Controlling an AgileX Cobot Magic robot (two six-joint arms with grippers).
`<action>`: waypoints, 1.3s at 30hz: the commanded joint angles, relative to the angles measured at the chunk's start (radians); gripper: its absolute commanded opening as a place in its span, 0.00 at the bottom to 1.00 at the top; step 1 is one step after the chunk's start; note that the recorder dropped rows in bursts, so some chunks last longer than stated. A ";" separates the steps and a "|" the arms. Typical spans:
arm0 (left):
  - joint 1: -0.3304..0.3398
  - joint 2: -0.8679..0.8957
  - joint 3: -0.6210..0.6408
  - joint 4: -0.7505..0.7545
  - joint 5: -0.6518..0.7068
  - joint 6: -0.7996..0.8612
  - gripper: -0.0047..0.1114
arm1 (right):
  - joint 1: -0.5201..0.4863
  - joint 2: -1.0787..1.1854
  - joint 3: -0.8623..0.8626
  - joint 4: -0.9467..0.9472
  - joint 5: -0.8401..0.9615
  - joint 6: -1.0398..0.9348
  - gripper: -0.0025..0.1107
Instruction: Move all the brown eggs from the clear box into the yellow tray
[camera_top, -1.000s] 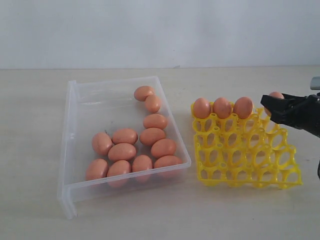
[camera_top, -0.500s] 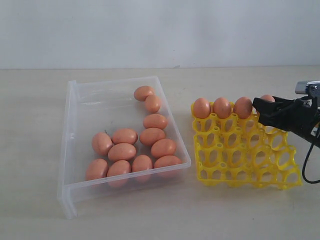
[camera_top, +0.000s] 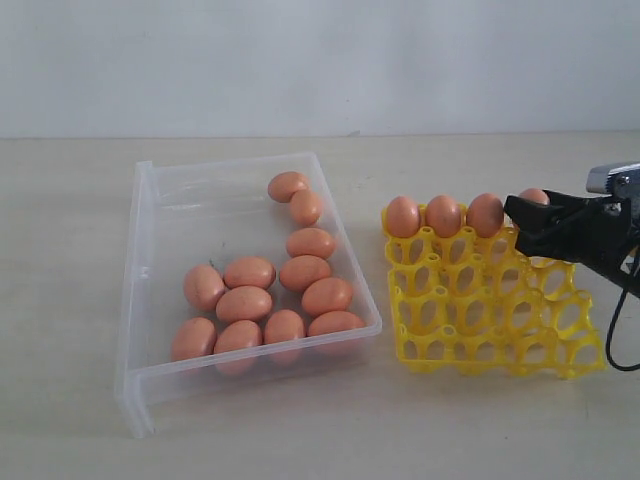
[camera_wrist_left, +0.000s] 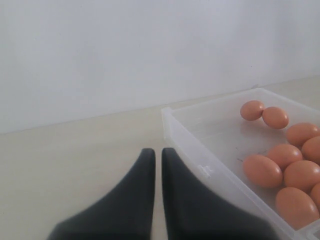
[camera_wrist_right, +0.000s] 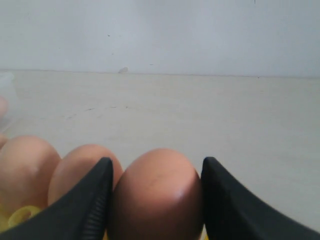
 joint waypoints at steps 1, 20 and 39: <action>-0.006 -0.001 0.004 -0.002 -0.003 -0.005 0.07 | -0.001 0.012 0.002 -0.062 0.031 0.006 0.02; -0.006 -0.001 0.004 -0.002 -0.003 -0.005 0.07 | -0.001 0.010 0.002 -0.178 0.064 0.025 0.02; -0.006 -0.001 0.004 -0.002 -0.003 -0.005 0.07 | -0.001 0.010 0.002 -0.194 0.068 0.045 0.49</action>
